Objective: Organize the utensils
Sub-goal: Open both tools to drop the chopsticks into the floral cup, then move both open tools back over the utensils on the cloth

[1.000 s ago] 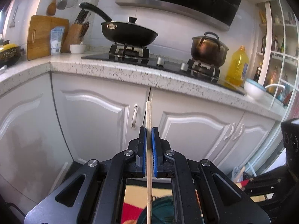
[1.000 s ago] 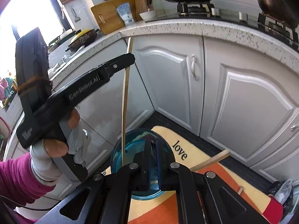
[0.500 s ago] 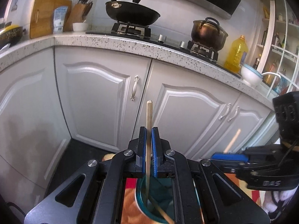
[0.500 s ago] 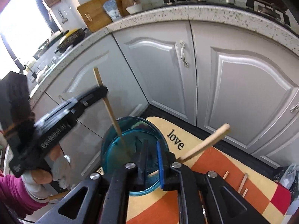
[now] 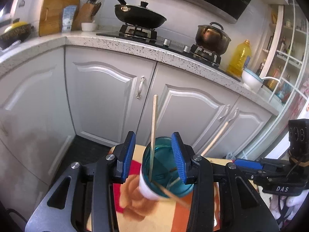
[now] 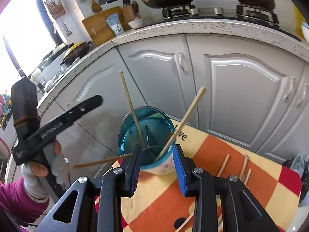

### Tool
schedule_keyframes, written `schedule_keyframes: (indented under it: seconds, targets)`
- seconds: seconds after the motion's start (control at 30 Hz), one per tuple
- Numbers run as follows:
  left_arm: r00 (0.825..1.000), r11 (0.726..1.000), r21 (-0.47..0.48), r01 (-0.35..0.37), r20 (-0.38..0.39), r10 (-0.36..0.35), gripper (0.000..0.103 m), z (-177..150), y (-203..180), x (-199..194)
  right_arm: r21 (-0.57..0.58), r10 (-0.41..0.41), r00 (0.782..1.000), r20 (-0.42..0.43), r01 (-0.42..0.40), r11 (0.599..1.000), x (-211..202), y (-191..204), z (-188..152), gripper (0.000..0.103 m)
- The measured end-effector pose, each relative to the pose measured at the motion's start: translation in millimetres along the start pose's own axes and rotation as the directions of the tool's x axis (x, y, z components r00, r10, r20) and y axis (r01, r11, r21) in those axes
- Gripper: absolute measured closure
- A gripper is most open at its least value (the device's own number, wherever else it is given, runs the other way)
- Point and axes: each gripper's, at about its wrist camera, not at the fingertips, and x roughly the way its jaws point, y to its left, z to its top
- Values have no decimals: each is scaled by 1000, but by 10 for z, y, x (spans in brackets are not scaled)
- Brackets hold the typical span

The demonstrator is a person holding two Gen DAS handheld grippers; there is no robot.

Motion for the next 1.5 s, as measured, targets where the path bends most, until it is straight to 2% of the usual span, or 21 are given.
schedule_keyframes:
  seconds: [0.23, 0.5, 0.73, 1.17, 1.37, 1.5]
  targets:
    - [997, 995, 72, -63, -29, 65, 64, -247, -78, -295, 24, -56, 998, 20, 56, 998, -178, 24, -276, 63]
    - [992, 987, 131, -88, -78, 99, 64, -568, -148, -428, 67, -101, 995, -3, 101, 993, -319, -118, -623, 62]
    - [986, 983, 165, -76, -136, 99, 64, -802, -283, -395, 117, -146, 989, -10, 146, 982, -440, -307, -890, 62]
    - [974, 977, 211, 7, -225, 42, 64, -1094, -720, -235, 195, -226, 972, -71, 236, 952, -475, -617, -1224, 62]
    - [961, 970, 235, 68, -277, 0, 64, -1214, -971, -55, 212, -233, 967, -105, 251, 945, -374, -730, -1314, 62]
    - [940, 966, 218, 137, -337, -57, 64, -1272, -1107, 159, 225, -228, 966, -119, 250, 942, -296, -804, -1337, 62]
